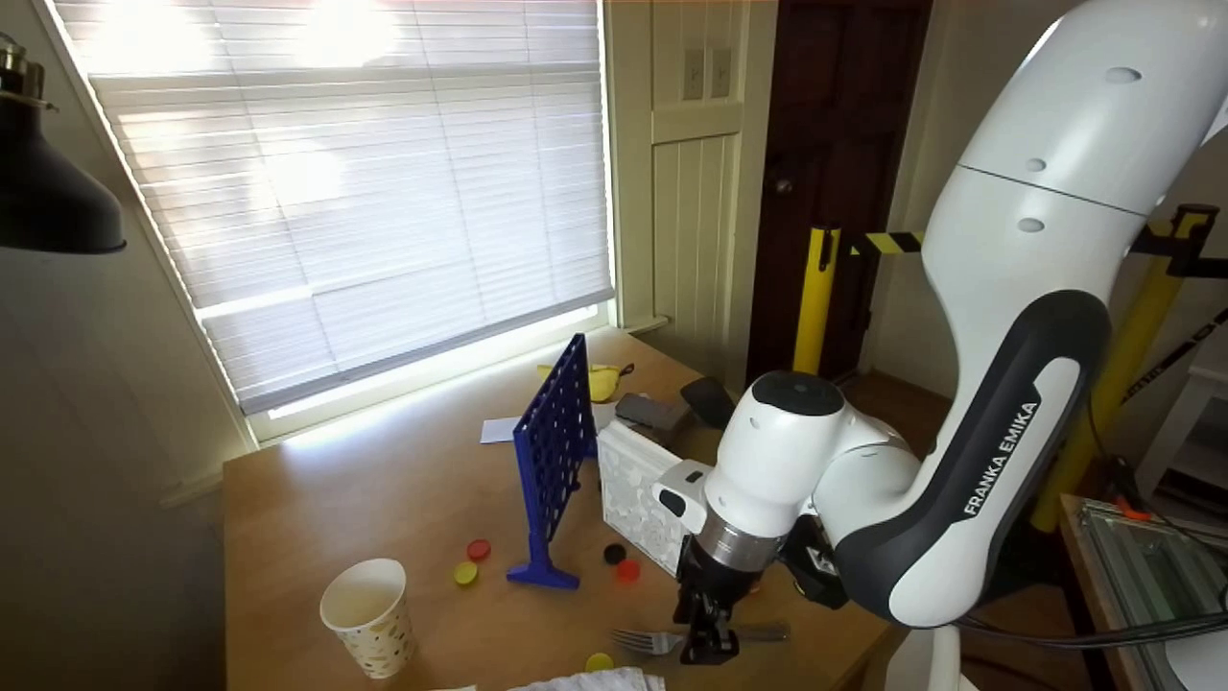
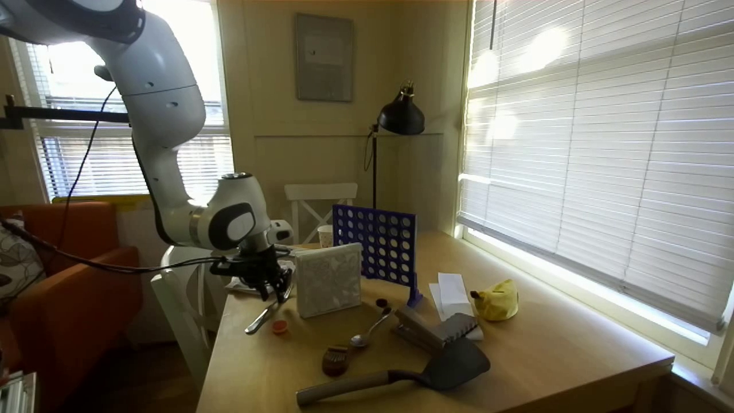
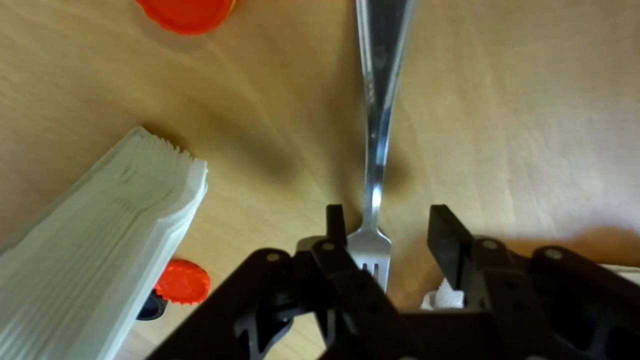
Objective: Put the silver fork inside the blue object
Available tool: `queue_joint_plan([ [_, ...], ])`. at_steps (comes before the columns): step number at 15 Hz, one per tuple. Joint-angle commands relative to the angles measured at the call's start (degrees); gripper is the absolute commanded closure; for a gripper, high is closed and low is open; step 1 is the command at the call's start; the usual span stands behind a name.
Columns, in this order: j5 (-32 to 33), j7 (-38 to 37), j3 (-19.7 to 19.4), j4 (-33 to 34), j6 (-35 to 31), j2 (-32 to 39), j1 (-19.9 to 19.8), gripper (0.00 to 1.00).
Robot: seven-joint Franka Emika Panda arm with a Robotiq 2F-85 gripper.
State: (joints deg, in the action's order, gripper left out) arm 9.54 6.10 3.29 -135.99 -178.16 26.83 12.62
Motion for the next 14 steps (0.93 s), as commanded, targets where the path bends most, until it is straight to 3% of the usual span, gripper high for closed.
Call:
queue_joint_plan([
  [1, 0.5, -1.03, -1.89, 1.98, -1.18, 1.94, 2.15, 0.53],
  [4, 0.53, -1.18, -2.76, 2.49, -0.79, 2.25, 2.91, 0.53],
  [7, 0.13, -1.52, -2.79, 2.89, 0.26, 2.28, 2.88, 0.66],
  [9, 0.02, -1.7, -2.9, 2.97, 0.84, 2.19, 2.86, 0.66],
  [11, 0.07, -2.21, -3.55, 2.98, 1.23, 2.1, 3.39, 0.75],
  [14, 0.24, -3.2, -4.79, 2.91, 2.48, 1.69, 4.63, 0.78],
])
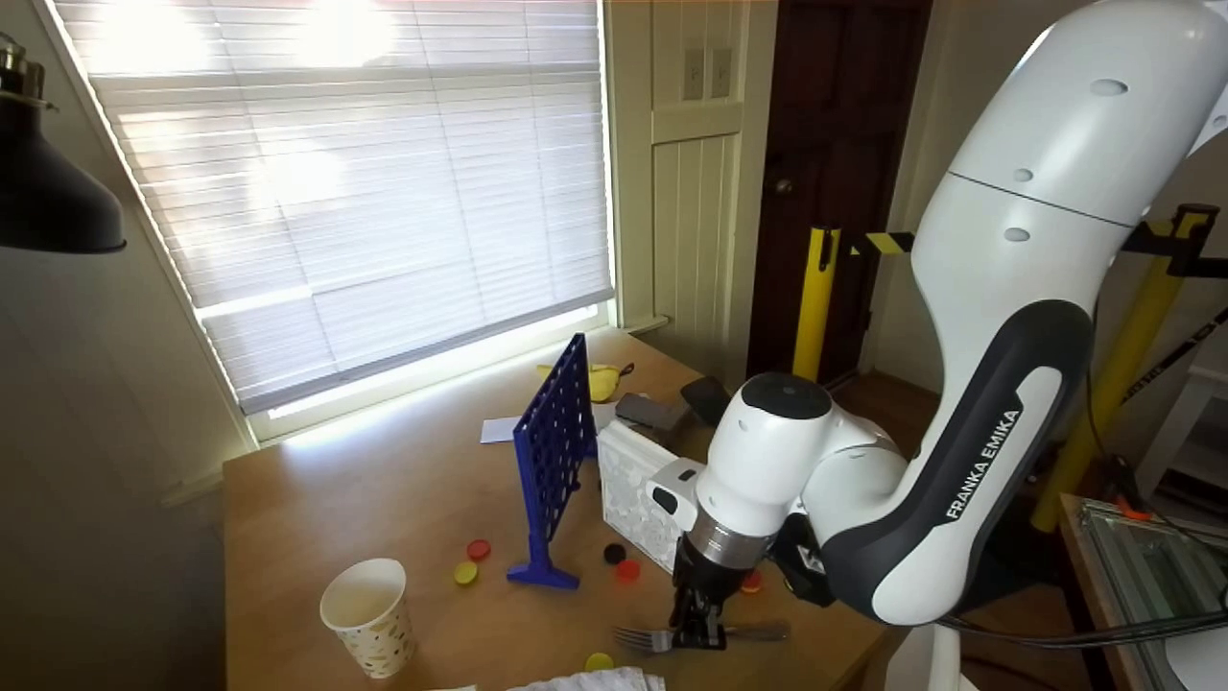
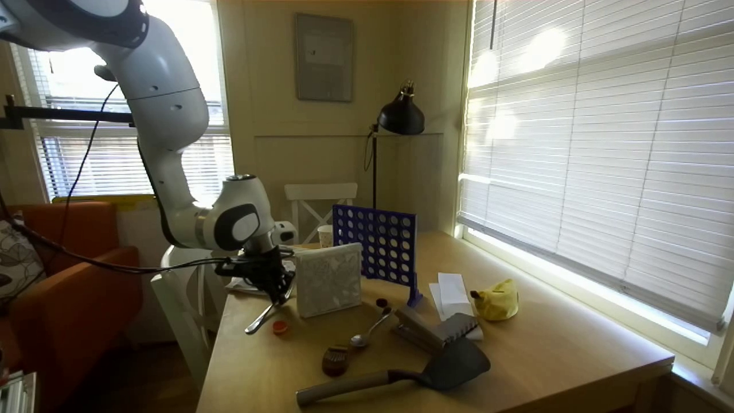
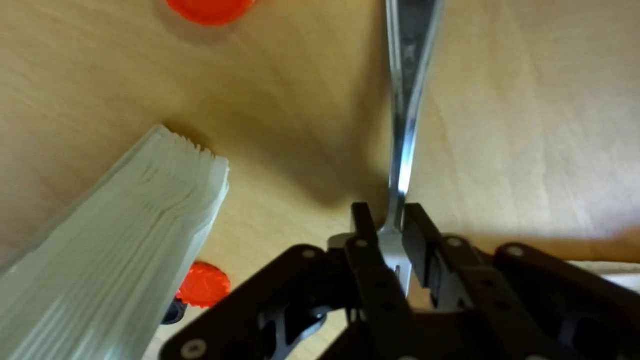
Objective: Put the silver fork inside the blue object
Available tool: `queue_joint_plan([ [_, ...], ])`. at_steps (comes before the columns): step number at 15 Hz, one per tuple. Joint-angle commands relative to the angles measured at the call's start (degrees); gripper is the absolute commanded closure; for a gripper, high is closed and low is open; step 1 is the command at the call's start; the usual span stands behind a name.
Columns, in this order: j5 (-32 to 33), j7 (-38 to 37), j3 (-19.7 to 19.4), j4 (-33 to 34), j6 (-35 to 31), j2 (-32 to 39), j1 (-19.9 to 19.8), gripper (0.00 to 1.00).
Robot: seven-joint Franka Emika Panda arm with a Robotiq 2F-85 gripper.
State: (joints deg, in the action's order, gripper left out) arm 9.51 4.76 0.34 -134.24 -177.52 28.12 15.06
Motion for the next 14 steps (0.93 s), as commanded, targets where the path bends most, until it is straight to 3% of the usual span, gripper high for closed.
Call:
queue_joint_plan([
  [1, 0.3, -2.2, -2.19, 1.15, 2.27, 0.27, 2.61, 0.79],
  [4, 0.41, -2.82, -2.47, 1.19, 3.25, 0.2, 3.23, 0.81],
  [6, 0.54, -3.27, -2.79, 1.26, 3.56, 0.34, 3.69, 0.98],
  [8, 0.37, -5.3, -4.2, 0.62, 2.17, -0.7, 5.62, 0.99],
  [11, -2.01, -8.77, -1.63, -2.68, 1.07, -8.06, 5.8, 0.98],
  [13, -3.2, -8.18, 3.5, -4.0, -2.25, -13.19, 2.87, 0.98],
  [14, -3.19, -8.45, 3.99, -3.7, -3.81, -14.9, 3.24, 0.98],
])
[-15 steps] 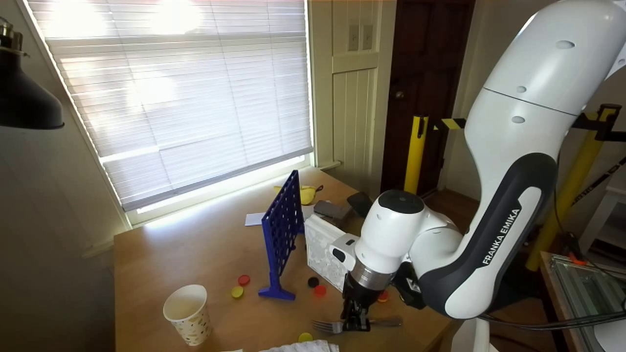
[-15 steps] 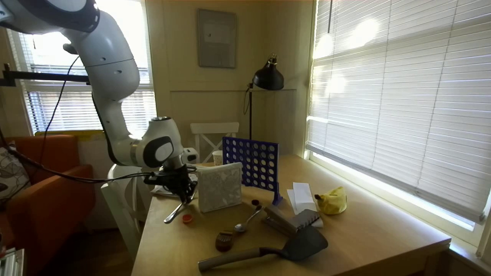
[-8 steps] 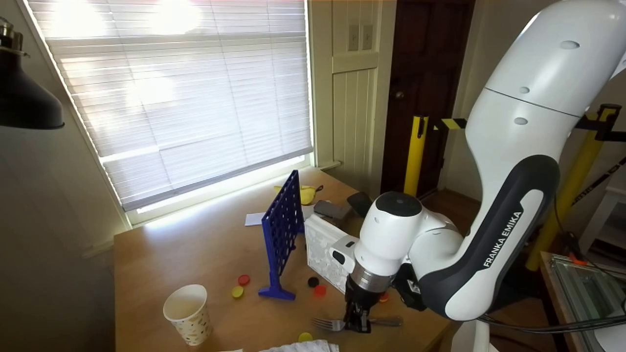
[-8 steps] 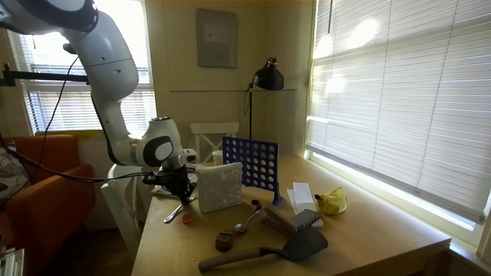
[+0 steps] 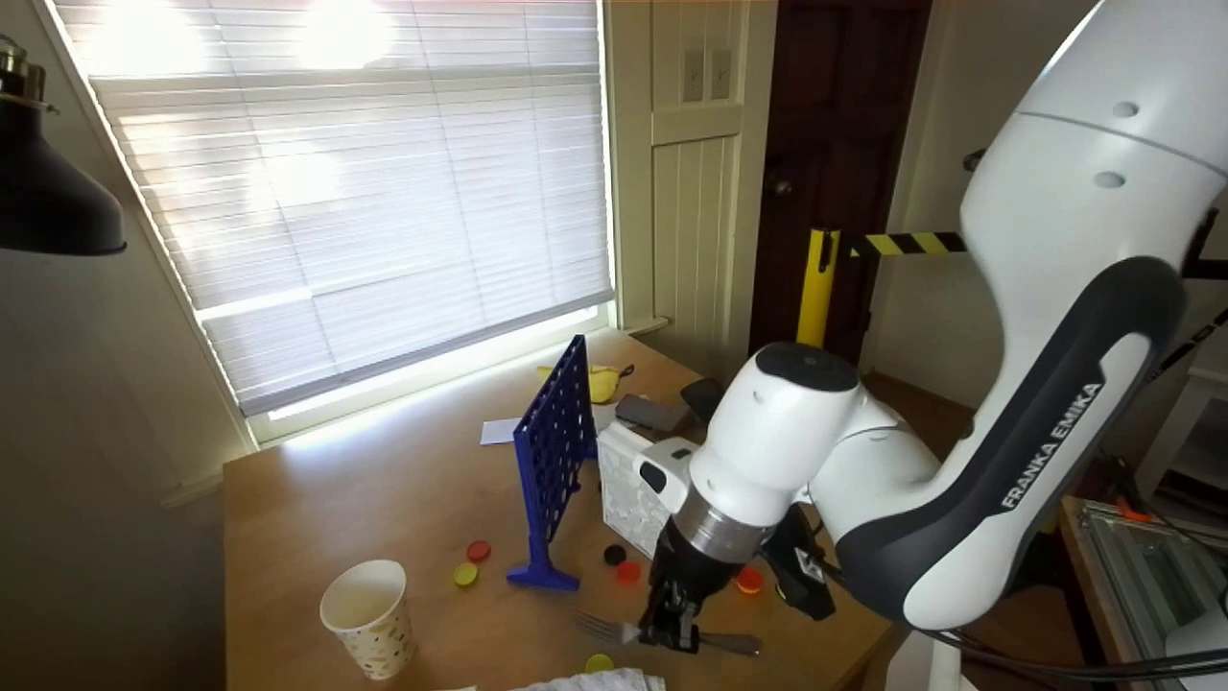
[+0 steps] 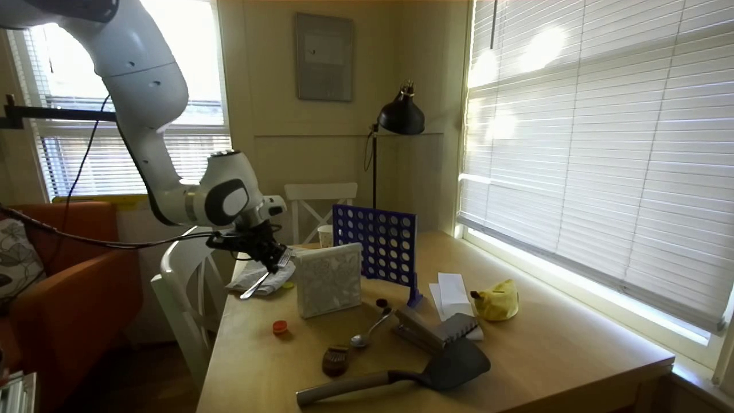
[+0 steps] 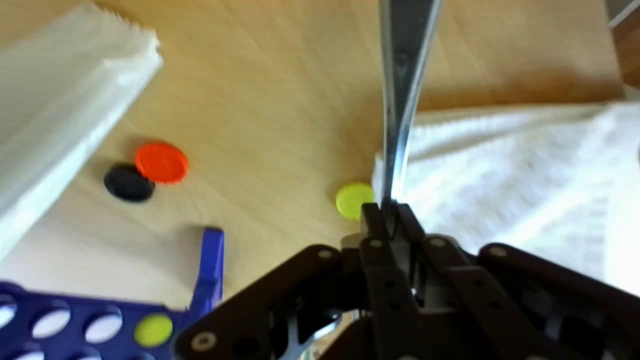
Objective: Put the silver fork inside the blue object
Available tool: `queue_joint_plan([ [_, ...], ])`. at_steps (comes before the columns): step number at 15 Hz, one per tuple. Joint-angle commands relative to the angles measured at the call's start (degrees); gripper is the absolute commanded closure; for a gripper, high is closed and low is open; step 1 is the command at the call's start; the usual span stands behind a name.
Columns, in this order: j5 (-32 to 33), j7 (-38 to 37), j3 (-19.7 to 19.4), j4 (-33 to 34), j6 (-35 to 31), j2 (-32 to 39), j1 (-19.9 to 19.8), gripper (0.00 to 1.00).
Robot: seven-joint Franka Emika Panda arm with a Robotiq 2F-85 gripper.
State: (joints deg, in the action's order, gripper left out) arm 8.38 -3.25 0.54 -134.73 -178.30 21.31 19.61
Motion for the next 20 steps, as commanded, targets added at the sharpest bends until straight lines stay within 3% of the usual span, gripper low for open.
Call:
queue_joint_plan([
  [1, -1.67, -0.95, 3.74, -2.78, -4.76, -9.74, -0.63, 0.98],
  [6, 1.05, 1.56, 0.05, -1.27, -16.74, -14.52, 0.96, 0.98],
  [13, -2.81, 4.27, -2.9, 0.51, -41.09, -13.22, -0.37, 0.98],
  [14, -3.77, 5.16, 0.95, 0.9, -44.49, -12.69, -4.32, 0.98],
  [20, -6.77, 7.87, 2.09, 5.83, -58.92, -6.54, -8.52, 0.98],
])
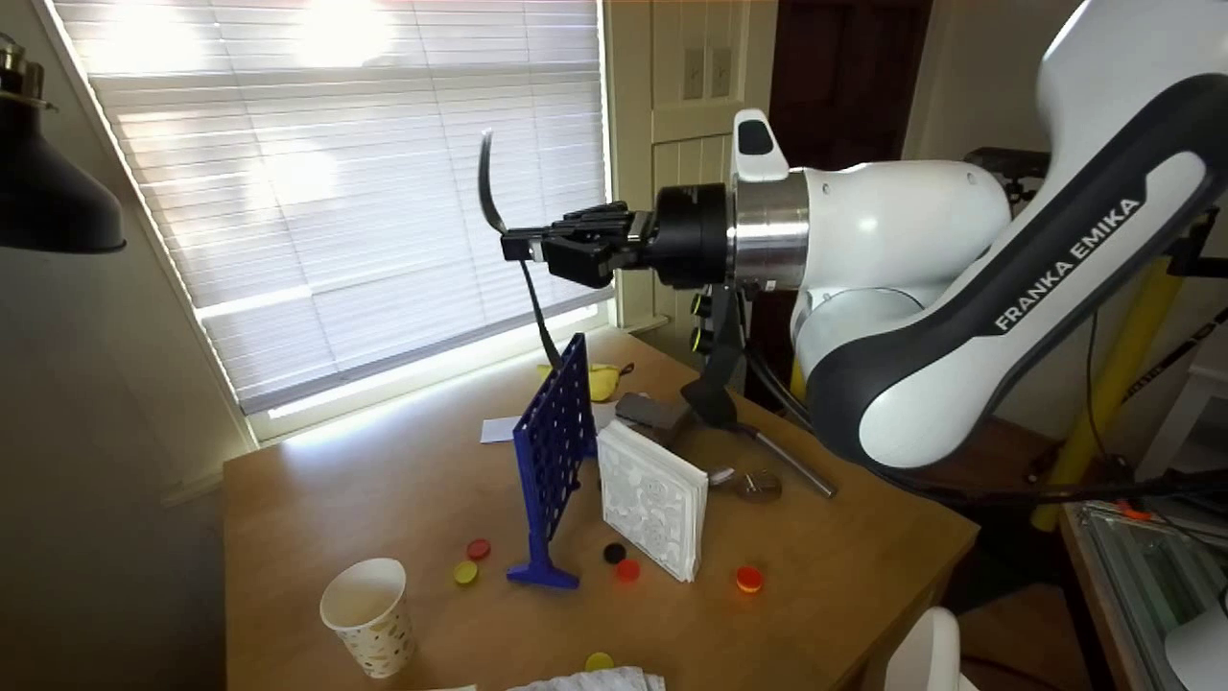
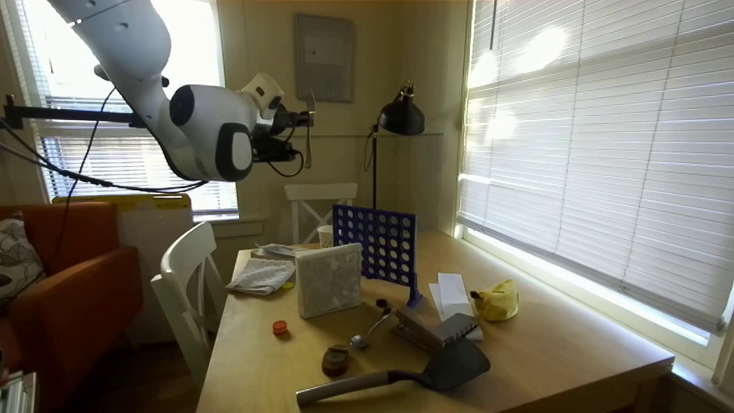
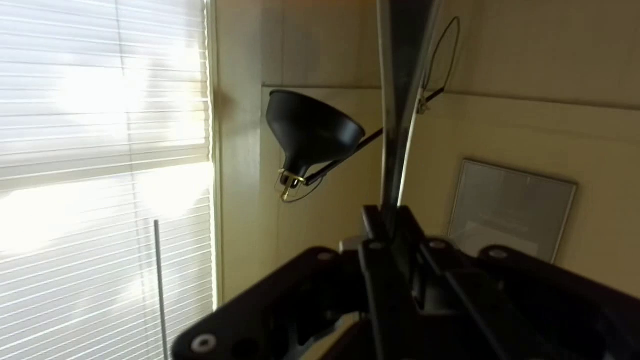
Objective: Put the silver fork inside the blue object
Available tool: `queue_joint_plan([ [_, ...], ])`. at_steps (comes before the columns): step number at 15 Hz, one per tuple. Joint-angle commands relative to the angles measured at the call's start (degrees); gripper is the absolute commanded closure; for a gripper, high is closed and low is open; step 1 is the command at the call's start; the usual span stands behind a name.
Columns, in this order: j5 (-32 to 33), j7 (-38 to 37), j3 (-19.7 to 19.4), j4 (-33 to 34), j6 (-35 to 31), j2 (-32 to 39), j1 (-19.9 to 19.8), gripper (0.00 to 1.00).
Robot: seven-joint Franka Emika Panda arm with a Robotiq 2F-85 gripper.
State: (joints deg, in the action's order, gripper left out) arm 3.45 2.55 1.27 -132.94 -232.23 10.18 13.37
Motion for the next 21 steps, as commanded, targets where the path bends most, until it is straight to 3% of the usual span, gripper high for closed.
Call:
queue_joint_plan([
  [1, -2.04, 1.97, 1.37, 4.67, -5.93, 5.68, -2.84, 0.98],
  [7, -3.26, 0.28, 1.62, 7.15, -8.19, 11.28, -4.81, 0.98],
  [8, -1.21, 0.62, 1.4, 4.87, -6.85, 8.83, -5.16, 0.98],
  [9, -1.28, 0.62, 1.38, 4.95, -6.85, 9.4, -5.24, 0.9],
  [12, -1.28, 0.62, 1.44, 4.92, -6.85, 9.44, -5.24, 0.9],
  [13, -1.27, 0.62, 1.47, 4.93, -6.85, 9.41, -5.23, 0.98],
  [19, -0.91, 0.37, 1.45, 9.08, -13.31, 16.66, -5.46, 0.98],
  [21, -0.84, -0.08, 1.58, 13.85, -9.41, 17.53, -5.53, 0.98],
])
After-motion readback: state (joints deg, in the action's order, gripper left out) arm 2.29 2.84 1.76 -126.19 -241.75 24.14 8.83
